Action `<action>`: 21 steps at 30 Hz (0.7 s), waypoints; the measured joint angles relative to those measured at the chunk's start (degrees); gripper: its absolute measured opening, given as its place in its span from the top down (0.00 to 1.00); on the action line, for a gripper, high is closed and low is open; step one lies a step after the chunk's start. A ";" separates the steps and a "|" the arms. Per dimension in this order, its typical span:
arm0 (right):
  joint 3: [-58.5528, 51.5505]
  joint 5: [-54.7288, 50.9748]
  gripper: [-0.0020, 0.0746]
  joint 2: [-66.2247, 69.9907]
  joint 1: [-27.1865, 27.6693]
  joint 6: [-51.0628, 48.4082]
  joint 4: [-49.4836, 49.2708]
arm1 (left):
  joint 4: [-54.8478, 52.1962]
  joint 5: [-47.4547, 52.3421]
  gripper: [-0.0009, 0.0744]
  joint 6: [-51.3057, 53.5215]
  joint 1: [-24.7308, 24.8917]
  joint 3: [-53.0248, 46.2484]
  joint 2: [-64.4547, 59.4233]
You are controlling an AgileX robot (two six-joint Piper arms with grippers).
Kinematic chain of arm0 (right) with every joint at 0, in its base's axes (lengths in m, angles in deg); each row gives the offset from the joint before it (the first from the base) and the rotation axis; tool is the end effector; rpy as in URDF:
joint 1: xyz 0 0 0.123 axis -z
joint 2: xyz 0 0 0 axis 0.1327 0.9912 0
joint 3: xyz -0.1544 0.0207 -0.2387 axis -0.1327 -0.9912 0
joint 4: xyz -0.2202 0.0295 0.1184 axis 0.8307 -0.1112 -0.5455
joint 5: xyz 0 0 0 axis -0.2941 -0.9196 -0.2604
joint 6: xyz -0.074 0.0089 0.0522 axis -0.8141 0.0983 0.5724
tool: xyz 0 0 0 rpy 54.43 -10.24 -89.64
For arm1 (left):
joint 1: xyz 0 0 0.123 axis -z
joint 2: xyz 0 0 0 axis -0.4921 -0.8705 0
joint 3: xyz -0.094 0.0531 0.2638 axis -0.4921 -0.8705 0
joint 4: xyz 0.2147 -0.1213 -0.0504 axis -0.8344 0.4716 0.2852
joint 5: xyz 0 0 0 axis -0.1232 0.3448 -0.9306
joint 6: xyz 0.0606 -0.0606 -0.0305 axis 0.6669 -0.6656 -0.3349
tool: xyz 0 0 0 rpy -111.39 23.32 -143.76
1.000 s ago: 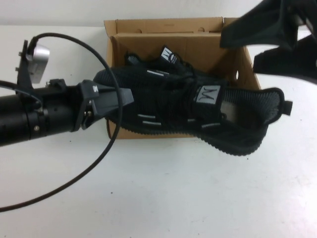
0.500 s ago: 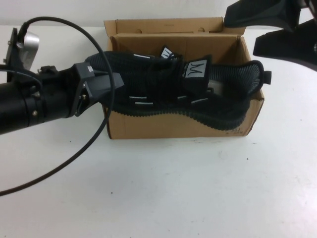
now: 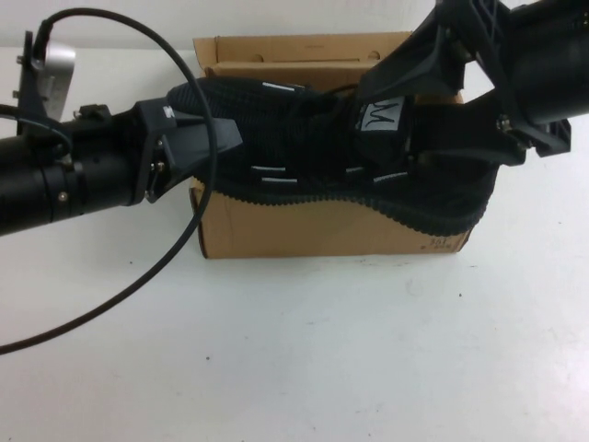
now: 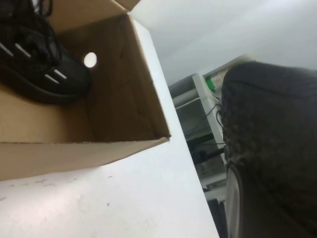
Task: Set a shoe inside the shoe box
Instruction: Hand over the shoe, then place the shoe in the shoe box
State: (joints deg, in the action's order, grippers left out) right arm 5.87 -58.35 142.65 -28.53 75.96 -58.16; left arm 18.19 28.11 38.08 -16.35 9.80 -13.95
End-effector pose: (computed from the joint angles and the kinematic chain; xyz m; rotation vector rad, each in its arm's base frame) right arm 0.2405 0.1464 0.4215 0.0784 2.4821 1.1875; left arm 0.2438 -0.1206 0.3178 0.0656 2.0075 -1.3365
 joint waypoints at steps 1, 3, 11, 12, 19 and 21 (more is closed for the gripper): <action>0.00 0.51 0.30 0.29 0.00 -0.12 0.00 | 0.00 0.27 0.81 0.00 0.00 0.09 0.00; 0.00 1.52 0.30 0.93 0.00 -0.33 -0.28 | 0.00 1.06 0.81 0.00 0.00 0.09 0.00; 0.00 5.25 0.41 3.74 0.00 -4.67 -6.72 | 0.00 1.23 0.81 0.00 0.00 0.09 0.00; 0.00 5.25 0.43 4.46 0.00 -5.54 -8.29 | 0.00 1.23 0.81 0.00 0.00 0.19 0.00; 0.00 4.86 0.52 9.08 0.00 -12.38 -17.95 | -0.21 0.34 0.81 0.00 0.00 0.73 0.00; 0.00 4.76 0.52 9.58 0.00 -13.36 -18.35 | -0.35 0.21 0.81 0.00 0.00 0.73 0.00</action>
State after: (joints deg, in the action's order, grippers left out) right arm 5.87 -53.59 152.23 -28.53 62.60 -76.51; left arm 17.84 28.32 38.08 -16.35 10.53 -13.95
